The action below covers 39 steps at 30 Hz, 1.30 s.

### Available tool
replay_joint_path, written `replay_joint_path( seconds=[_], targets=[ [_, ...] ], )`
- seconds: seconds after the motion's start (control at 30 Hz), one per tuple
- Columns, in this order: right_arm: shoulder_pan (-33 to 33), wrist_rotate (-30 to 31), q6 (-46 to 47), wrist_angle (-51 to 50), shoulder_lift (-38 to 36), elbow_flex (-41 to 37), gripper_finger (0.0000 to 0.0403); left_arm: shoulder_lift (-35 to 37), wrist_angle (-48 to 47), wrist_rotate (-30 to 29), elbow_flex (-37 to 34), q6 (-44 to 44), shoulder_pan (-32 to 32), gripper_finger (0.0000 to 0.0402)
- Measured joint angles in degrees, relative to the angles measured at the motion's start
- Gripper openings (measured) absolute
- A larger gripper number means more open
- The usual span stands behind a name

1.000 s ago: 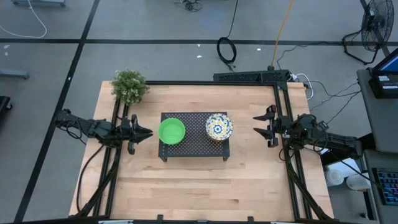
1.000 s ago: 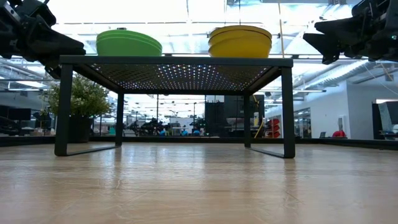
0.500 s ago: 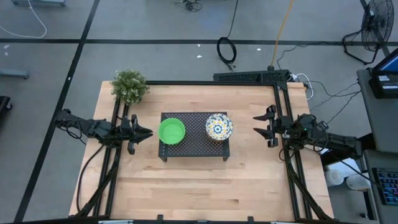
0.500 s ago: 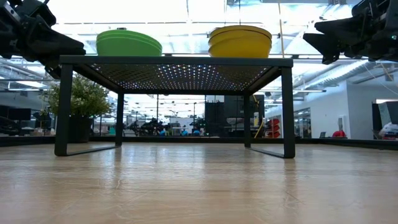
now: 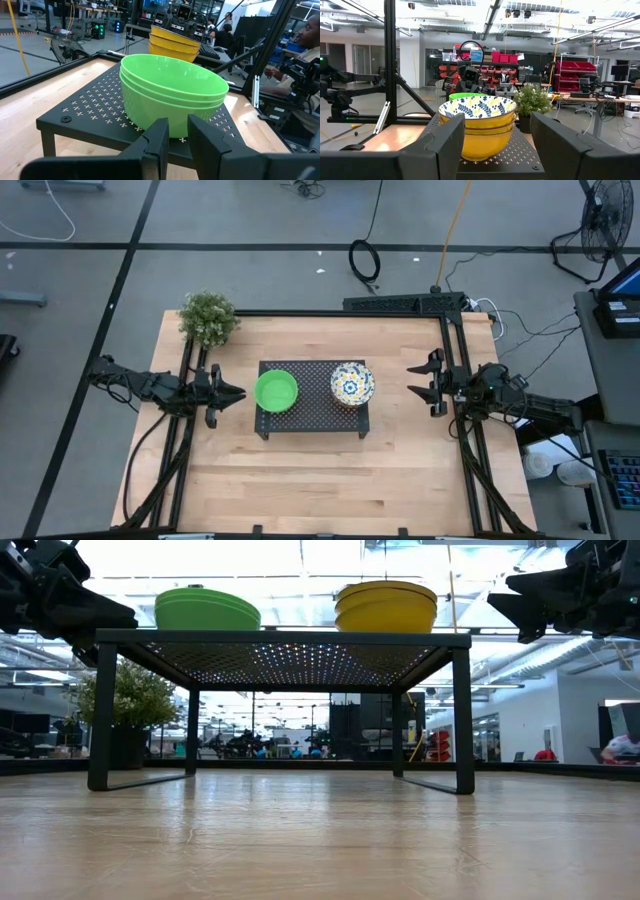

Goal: Pick & Place Mini bowls
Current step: Return to Home Position

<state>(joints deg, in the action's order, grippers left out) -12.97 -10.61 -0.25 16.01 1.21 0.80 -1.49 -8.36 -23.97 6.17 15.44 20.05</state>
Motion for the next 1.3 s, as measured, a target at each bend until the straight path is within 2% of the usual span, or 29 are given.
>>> replay_joint_path(
  seconds=[1.3],
  targets=[
    [-0.02, 0.0, 0.0, -0.02, 0.0, 0.0, 0.0213, 0.0, 0.0, 0.0, 0.0, 0.0, 0.02, 0.0074]
  ],
)
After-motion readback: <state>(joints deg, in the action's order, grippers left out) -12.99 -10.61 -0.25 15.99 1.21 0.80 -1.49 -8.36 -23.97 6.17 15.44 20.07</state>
